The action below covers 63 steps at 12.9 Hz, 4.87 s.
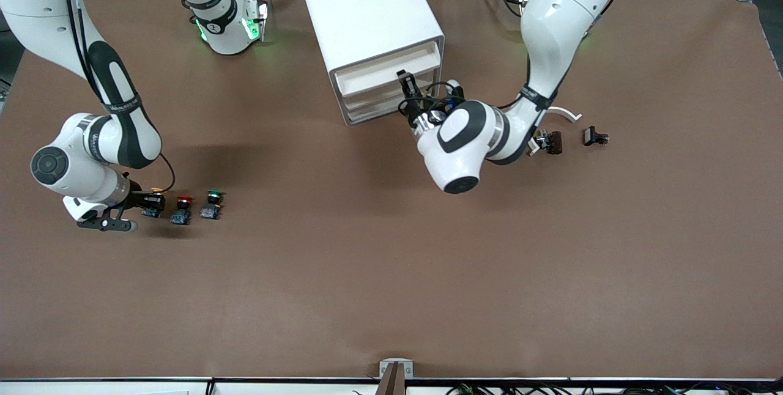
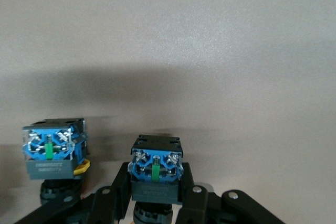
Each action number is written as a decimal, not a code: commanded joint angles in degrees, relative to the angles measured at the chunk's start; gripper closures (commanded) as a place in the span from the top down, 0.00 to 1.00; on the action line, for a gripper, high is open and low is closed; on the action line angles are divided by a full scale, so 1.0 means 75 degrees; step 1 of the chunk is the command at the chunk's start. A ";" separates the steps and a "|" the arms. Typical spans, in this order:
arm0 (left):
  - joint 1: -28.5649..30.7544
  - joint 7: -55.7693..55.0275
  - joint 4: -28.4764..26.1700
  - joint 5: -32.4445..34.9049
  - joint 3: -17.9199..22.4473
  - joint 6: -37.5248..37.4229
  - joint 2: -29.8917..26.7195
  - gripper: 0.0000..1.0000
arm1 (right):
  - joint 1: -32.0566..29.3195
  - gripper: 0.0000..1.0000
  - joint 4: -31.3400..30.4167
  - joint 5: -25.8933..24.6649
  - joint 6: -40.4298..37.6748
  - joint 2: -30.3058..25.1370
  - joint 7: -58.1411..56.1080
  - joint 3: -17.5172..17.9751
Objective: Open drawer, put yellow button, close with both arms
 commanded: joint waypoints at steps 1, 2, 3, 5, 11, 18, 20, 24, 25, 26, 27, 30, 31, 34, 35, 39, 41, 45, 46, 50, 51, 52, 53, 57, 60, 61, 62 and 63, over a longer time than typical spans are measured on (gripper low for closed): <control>0.0579 -0.0184 0.0204 -0.0042 0.0106 0.0069 -0.0097 0.10 | -0.0036 0.39 0.0084 -0.0029 -0.0897 -0.0529 0.0066 0.0086; 0.0720 -0.0196 0.0263 -0.0042 0.0106 0.0000 -0.0097 0.10 | 0.0010 0.39 0.0096 -0.0029 -0.1178 -0.0716 0.0113 0.0086; 0.0895 -0.0207 0.0264 -0.0031 0.0106 -0.0152 -0.0097 0.10 | 0.0080 0.39 0.0096 -0.0029 -0.1482 -0.0903 0.0299 0.0098; 0.1270 -0.0301 0.0415 -0.0019 0.0106 -0.0177 -0.0074 0.10 | 0.0314 0.39 0.0119 -0.0029 -0.2231 -0.1336 0.0965 0.0109; 0.1741 -0.0289 0.0685 -0.0007 0.0106 -0.0177 -0.0015 1.00 | 0.1509 0.39 0.1510 -0.0041 -0.6073 -0.2311 0.3495 0.0121; 0.2127 -0.0021 0.1878 0.0180 0.0491 -0.0341 -0.0050 1.00 | 0.4318 0.36 0.3399 0.0006 -0.8563 -0.2288 0.8191 0.0133; 0.2163 0.1215 0.2219 0.0716 0.0936 -0.0341 -0.0260 1.00 | 0.5152 0.35 0.3552 0.0599 -0.8529 -0.2241 0.9890 0.0121; 0.2245 0.4460 0.2279 0.1317 0.1288 -0.0329 -0.1243 1.00 | 0.5704 0.34 0.4150 0.2020 -0.8003 -0.1832 1.2190 0.0133; 0.2245 0.5373 0.2268 0.1329 0.1673 -0.0341 -0.1489 1.00 | 0.5961 0.34 0.4162 0.2138 -0.7665 -0.1738 1.2648 0.0133; 0.2233 0.6032 0.2268 0.1317 0.1978 -0.0341 -0.1596 1.00 | 0.6173 0.34 0.4162 0.2150 -0.7197 -0.1656 1.3082 0.0121; 0.2256 0.6387 0.2256 0.1329 0.2190 -0.0353 -0.1737 1.00 | 0.6349 0.34 0.4162 0.2162 -0.6717 -0.1528 1.3573 0.0121; 0.2303 0.7801 0.2256 0.1807 0.2626 -0.0364 -0.1855 1.00 | 0.6806 0.34 0.4174 0.2174 -0.5906 -0.1223 1.4233 0.0133; 0.2315 0.8852 0.2256 0.2053 0.2695 -0.0353 -0.1960 1.00 | 0.6912 0.34 0.4174 0.2174 -0.5625 -0.1164 1.4536 0.0121; 0.2234 1.0617 0.2221 0.3210 0.2732 -0.0364 -0.2287 1.00 | 0.7076 0.34 0.4255 0.2174 -0.5330 -0.0918 1.4715 0.0133; 0.2175 1.1015 0.2221 0.3761 0.2673 -0.0353 -0.2358 1.00 | 0.7170 0.34 0.4326 0.2174 -0.5306 -0.0824 1.4796 0.0133; 0.2128 1.3005 0.2011 0.4863 0.2579 -0.0364 -0.2674 1.00 | 0.7580 0.36 0.4514 0.2139 -0.5095 -0.0414 1.5125 0.0121; 0.1999 1.4189 0.1870 0.5825 0.2287 -0.0364 -0.2792 1.00 | 0.7639 0.36 0.4502 0.2104 -0.5036 -0.0320 1.5125 0.0121; 0.1999 1.5365 0.1251 0.6016 0.2180 -0.0062 -0.3037 1.00 | 0.7675 0.36 0.4502 0.2092 -0.5048 -0.0202 1.5125 0.0121; 0.1999 1.5471 0.0807 0.6016 0.2169 0.0265 -0.3317 1.00 | 0.7768 0.41 0.4502 0.2080 -0.5036 -0.0202 1.5125 0.0109; 0.1999 1.5613 -0.1384 0.6016 0.1702 0.2080 -0.4420 1.00 | 0.7769 1.00 0.4502 0.2150 -0.5060 -0.0202 1.5102 0.0121; 0.1999 1.5613 -0.1632 0.6016 0.1572 0.2410 -0.4468 1.00 | 0.7769 1.00 0.4502 0.2151 -0.5060 -0.0202 1.5090 0.0121; 0.1975 1.5613 -0.1832 0.6016 0.1409 0.2715 -0.4445 1.00 | 0.7780 1.00 0.4514 0.2151 -0.5083 -0.0225 1.5090 0.0121; 0.1975 1.5532 -0.1950 0.6005 0.1163 0.3042 -0.4399 1.00 | 0.7769 1.00 0.4560 0.2162 -0.5129 -0.0260 1.5078 0.0121; 0.1788 1.4727 -0.2805 0.5993 0.0226 0.4273 -0.4258 1.00 | 0.7628 1.00 0.4947 0.2197 -0.5983 -0.0727 1.4822 0.0098; 0.1391 1.3215 -0.2818 0.5993 -0.0385 0.4814 -0.3930 1.00 | 0.7430 1.00 0.4947 0.2186 -0.6872 -0.1360 1.3221 0.0051; 0.1157 1.2816 -0.2818 0.5981 -0.0444 0.4838 -0.3918 1.00 | 0.7289 1.00 0.4947 0.2186 -0.7282 -0.1548 1.2531 0.0051; 0.0865 1.2522 -0.2818 0.5981 -0.0445 0.4850 -0.3883 1.00 | 0.7079 1.00 0.4947 0.2186 -0.7692 -0.1782 1.1630 0.0051; 0.0642 1.2241 -0.2807 0.5958 -0.0456 0.4862 -0.3813 1.00 | 0.6822 1.00 0.4947 0.2186 -0.8091 -0.1970 1.0554 0.0051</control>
